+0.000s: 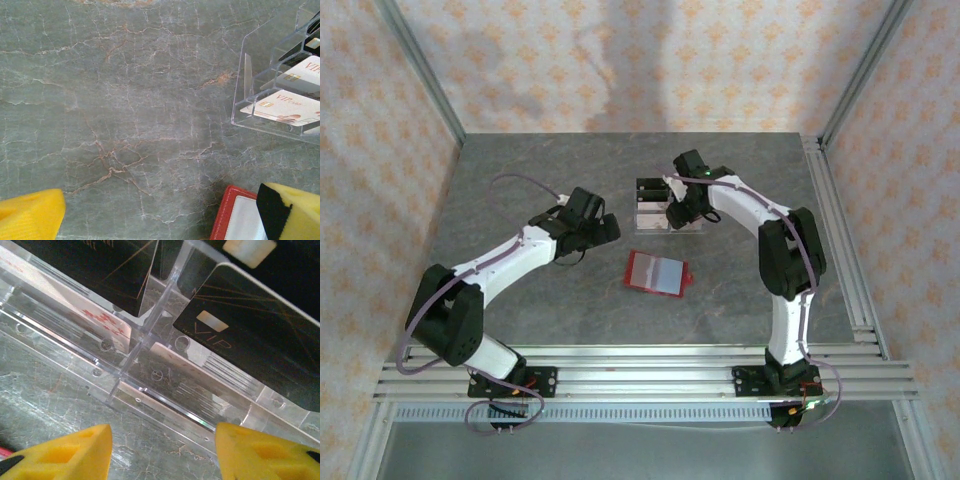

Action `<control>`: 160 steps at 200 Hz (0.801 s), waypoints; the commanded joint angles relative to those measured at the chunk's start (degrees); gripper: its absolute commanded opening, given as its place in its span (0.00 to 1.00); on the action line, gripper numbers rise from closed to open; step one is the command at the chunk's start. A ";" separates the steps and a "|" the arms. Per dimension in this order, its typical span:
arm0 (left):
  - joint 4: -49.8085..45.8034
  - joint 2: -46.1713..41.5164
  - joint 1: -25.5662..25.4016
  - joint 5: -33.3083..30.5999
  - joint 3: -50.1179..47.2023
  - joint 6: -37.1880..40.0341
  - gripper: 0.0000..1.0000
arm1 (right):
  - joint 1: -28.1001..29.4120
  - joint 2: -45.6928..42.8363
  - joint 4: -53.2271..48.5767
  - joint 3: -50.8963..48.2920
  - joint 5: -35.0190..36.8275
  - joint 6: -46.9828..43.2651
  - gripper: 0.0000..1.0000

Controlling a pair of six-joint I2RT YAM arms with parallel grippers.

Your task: Put the credit cards into the card holder

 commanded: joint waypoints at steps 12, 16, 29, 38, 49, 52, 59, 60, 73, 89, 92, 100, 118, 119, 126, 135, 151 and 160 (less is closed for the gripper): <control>0.70 0.64 0.31 0.29 0.13 -1.06 1.00 | 0.53 1.14 2.76 -1.12 3.50 -1.24 0.55; 0.75 0.64 0.32 0.34 0.08 -1.17 1.00 | 0.54 1.18 2.91 -1.14 3.77 -1.28 0.55; 0.84 0.56 0.32 0.43 -0.09 -1.37 1.00 | 0.77 1.36 3.32 -1.40 4.51 -1.57 0.55; 0.94 0.60 0.29 0.51 -0.24 -1.50 1.00 | 0.94 1.35 3.68 -1.73 5.05 -1.78 0.55; 1.24 0.68 0.32 0.63 -0.35 -1.67 1.00 | 1.23 1.43 4.20 -2.08 5.84 -2.06 0.55; 1.28 0.69 0.29 0.75 -0.34 -1.68 1.00 | 1.24 1.45 4.29 -2.10 6.02 -2.16 0.54; 1.29 0.76 0.29 0.72 -0.44 -1.76 1.00 | 1.47 1.66 4.37 -2.11 6.12 -2.38 0.54; 1.33 0.77 0.29 0.77 -0.40 -1.81 1.00 | 1.45 1.69 4.34 -2.11 6.20 -2.36 0.54; 1.32 0.86 0.30 0.83 -0.45 -1.90 1.00 | 1.57 2.36 3.92 -1.94 6.54 -2.72 0.54; 1.38 0.95 0.30 0.98 -0.45 -2.03 1.00 | 1.60 3.00 3.46 -1.99 6.75 -3.05 0.54; 1.37 0.95 0.29 0.99 -0.44 -2.03 1.00 | 1.62 3.01 3.39 -2.00 6.72 -3.10 0.53; 1.30 0.93 0.29 0.93 -0.37 -2.03 1.00 | 1.61 2.95 3.04 -2.15 6.64 -3.08 0.52; 1.32 0.95 0.31 0.90 -0.29 -2.03 1.00 | 1.84 2.01 3.08 -3.18 5.94 -2.80 0.51; 1.34 0.95 0.30 0.90 -0.28 -2.03 1.00 | 1.85 1.99 3.12 -3.26 5.93 -2.75 0.51; 1.25 1.04 0.29 0.90 -0.27 -1.96 1.00 | 1.97 1.54 3.02 -3.69 5.63 -2.69 0.50; 1.20 1.08 0.30 0.90 -0.10 -1.94 1.00 | 2.17 0.99 2.99 -4.34 5.37 -2.41 0.49; 1.08 1.26 0.30 0.92 0.08 -1.85 1.00 | 2.51 0.22 2.45 -5.25 4.58 -1.80 0.46; 1.05 1.38 0.33 0.90 0.18 -1.77 1.00 | 2.68 -0.08 1.93 -5.76 3.85 -1.50 0.45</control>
